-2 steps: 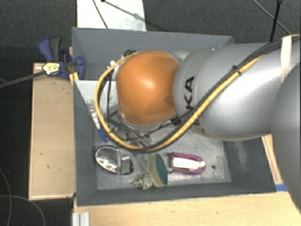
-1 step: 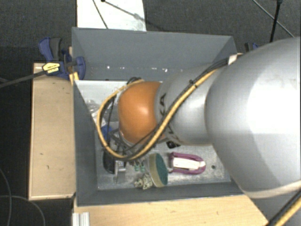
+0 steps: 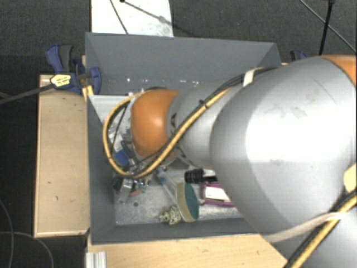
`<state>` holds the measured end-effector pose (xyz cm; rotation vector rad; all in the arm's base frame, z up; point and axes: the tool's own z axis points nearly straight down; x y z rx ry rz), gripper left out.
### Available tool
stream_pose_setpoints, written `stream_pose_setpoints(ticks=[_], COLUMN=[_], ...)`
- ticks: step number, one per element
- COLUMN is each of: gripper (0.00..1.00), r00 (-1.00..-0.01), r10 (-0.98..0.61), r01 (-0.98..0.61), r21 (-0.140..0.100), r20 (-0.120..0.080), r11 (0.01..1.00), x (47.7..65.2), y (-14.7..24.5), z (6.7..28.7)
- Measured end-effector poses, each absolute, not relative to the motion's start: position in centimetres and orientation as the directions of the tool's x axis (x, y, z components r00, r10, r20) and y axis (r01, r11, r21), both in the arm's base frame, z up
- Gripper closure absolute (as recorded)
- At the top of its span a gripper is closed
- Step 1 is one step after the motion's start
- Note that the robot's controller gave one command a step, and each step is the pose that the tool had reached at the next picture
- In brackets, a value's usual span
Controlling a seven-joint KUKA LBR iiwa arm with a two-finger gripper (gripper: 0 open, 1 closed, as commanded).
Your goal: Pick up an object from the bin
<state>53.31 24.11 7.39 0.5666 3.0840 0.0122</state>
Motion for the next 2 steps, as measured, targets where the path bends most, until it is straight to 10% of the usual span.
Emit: stream_pose_setpoints(ticks=[1,2], gripper=[1.0,1.0], r00=[-0.935,-0.932], r10=[0.355,0.363], r01=[0.355,0.363], r21=[0.013,0.007], r20=[-0.006,-0.008], r11=[0.935,0.932], x=[53.4,56.7], y=[24.3,24.2], z=[7.6,24.8])
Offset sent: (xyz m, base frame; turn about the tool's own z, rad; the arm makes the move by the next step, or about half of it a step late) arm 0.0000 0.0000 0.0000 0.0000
